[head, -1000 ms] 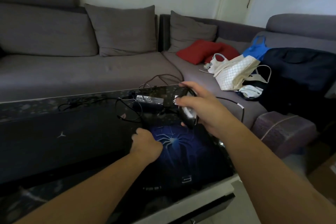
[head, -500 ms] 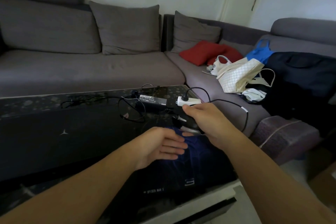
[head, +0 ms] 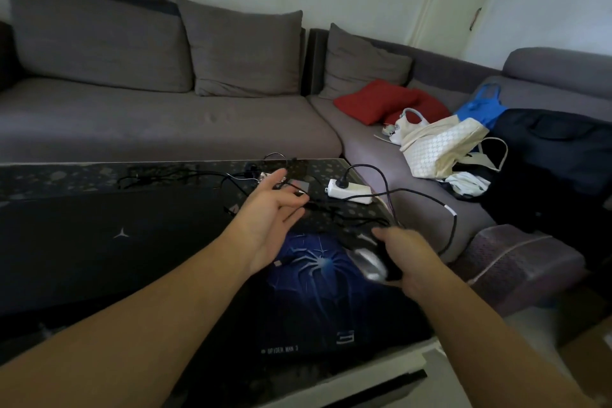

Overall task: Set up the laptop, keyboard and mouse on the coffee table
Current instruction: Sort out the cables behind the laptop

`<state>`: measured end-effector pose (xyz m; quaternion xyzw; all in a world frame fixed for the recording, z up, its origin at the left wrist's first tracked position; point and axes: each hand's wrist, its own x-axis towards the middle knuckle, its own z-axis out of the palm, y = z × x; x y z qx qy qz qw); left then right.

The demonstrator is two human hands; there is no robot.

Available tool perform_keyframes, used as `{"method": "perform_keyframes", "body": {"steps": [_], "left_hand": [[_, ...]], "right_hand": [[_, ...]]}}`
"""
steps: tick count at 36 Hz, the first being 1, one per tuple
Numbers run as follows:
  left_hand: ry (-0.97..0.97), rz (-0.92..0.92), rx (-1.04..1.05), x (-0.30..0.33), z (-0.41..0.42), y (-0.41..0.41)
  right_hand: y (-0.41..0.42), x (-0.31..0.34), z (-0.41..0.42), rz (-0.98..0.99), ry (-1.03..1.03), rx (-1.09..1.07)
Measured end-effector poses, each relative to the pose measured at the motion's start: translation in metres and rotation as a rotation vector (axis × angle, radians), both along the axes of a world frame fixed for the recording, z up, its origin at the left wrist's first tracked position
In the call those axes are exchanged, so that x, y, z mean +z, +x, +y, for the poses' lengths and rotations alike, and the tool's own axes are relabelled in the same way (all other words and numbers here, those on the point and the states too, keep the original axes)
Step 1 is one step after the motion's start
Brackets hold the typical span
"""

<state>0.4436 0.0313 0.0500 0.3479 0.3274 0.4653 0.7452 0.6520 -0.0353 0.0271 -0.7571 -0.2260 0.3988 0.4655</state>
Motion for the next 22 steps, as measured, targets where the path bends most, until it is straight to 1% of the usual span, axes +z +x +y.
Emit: {"method": "perform_keyframes", "body": {"steps": [2, 3, 6, 7, 8, 9, 10, 11, 12, 13, 15, 17, 19, 22], "left_hand": [[0.053, 0.086, -0.028, -0.003, 0.000, -0.001], [0.081, 0.140, -0.037, -0.004, 0.000, -0.001], [0.143, 0.278, -0.045, -0.009, -0.002, 0.001], [0.159, 0.312, -0.051, -0.009, -0.002, 0.002], [0.177, 0.347, -0.058, -0.010, -0.003, 0.002], [0.198, 0.376, -0.065, -0.011, -0.003, 0.003], [0.211, 0.395, -0.071, -0.010, -0.003, 0.003], [0.217, 0.400, -0.074, -0.010, -0.003, 0.003], [0.219, 0.396, -0.072, -0.010, -0.003, 0.002], [0.227, 0.384, -0.065, -0.009, -0.003, 0.002], [0.245, 0.349, -0.045, -0.007, -0.003, 0.001], [0.267, 0.312, -0.021, -0.005, -0.003, 0.000], [0.281, 0.294, 0.008, -0.002, -0.003, -0.001], [0.284, 0.281, 0.042, 0.001, 0.000, -0.001]], "right_hand": [[0.002, -0.021, -0.001, -0.019, -0.093, 0.000], [0.001, -0.030, 0.001, -0.064, -0.131, 0.018], [-0.007, -0.040, 0.004, -0.384, -0.301, 0.261], [-0.006, -0.046, 0.004, -0.547, -0.320, 0.346], [-0.001, -0.054, 0.007, -0.656, -0.342, 0.392], [-0.002, -0.057, 0.008, -0.687, -0.304, 0.358], [-0.005, -0.056, 0.008, -0.760, -0.280, 0.329], [-0.006, -0.056, 0.008, -0.814, -0.240, 0.337], [-0.009, -0.052, 0.007, -0.825, -0.218, 0.389], [-0.012, -0.049, 0.005, -0.783, -0.220, 0.465], [-0.013, -0.044, 0.003, -0.762, -0.288, 0.640], [-0.011, -0.044, 0.001, -0.875, -0.392, 0.765], [-0.009, -0.049, 0.000, -0.964, -0.447, 0.772], [-0.004, -0.052, 0.001, -1.033, -0.458, 0.699]]}}
